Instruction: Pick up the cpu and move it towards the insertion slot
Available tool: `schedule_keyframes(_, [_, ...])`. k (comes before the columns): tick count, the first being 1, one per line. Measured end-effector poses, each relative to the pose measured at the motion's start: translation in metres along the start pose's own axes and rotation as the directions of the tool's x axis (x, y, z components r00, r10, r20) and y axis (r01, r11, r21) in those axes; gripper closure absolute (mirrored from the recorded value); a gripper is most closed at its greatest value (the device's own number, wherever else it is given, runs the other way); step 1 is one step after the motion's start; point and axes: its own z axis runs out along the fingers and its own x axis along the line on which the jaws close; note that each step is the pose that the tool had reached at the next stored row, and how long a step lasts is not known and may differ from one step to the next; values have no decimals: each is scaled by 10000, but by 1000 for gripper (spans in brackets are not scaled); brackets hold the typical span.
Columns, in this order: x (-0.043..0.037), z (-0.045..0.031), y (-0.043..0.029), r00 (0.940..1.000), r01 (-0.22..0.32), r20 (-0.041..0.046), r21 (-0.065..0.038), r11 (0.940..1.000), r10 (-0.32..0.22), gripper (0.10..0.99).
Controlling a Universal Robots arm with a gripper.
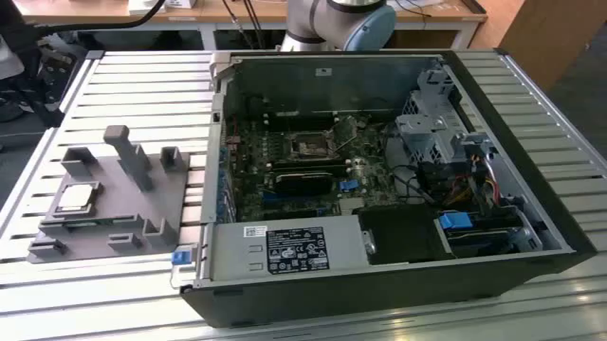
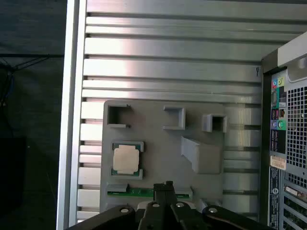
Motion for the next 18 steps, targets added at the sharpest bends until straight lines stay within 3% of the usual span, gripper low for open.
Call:
schedule_keyframes(7, [21,0,1,10000,-2,0,1,10000,2,980])
schedule_keyframes(18, [228,30,-4,10000,-1,0,0,10000,1,980])
